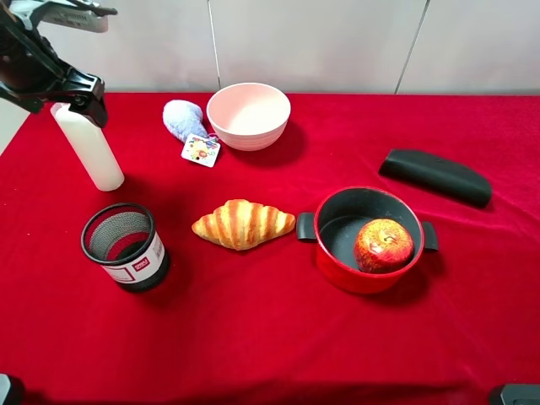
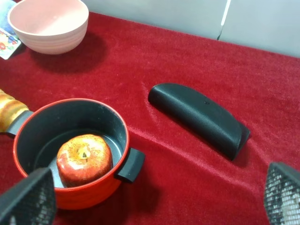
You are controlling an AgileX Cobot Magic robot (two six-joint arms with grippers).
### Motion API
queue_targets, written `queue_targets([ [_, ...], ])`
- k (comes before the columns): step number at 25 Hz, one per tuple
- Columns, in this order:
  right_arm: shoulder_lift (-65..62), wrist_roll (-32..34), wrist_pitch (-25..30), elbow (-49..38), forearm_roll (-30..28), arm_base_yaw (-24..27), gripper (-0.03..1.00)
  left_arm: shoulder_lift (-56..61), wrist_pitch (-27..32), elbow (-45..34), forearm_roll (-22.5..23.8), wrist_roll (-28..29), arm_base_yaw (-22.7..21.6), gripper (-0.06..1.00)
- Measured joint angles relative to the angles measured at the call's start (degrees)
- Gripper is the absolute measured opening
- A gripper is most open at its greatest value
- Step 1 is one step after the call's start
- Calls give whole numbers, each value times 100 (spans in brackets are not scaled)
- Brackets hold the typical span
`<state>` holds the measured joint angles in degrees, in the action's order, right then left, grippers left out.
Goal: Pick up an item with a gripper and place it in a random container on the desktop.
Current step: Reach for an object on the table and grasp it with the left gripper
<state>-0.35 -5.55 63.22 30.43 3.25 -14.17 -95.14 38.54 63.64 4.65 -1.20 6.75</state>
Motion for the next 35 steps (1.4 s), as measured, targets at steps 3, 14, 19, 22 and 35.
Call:
queue_targets([
  [3,0,0,0,0,0,0,69,-173,-5,22,-15,-107,0,88],
  [14,0,0,0,0,20,0,69,-500,-1,22,-97,-126,0,88],
  [19,0,0,0,0,19,0,69,-500,-6,22,-108,-244,0,88],
  [22,0,0,0,0,19,0,69,-500,-6,22,-108,-352,0,88],
  [35,0,0,0,0,19,0,69,-500,-11,22,-108,-378,0,72],
])
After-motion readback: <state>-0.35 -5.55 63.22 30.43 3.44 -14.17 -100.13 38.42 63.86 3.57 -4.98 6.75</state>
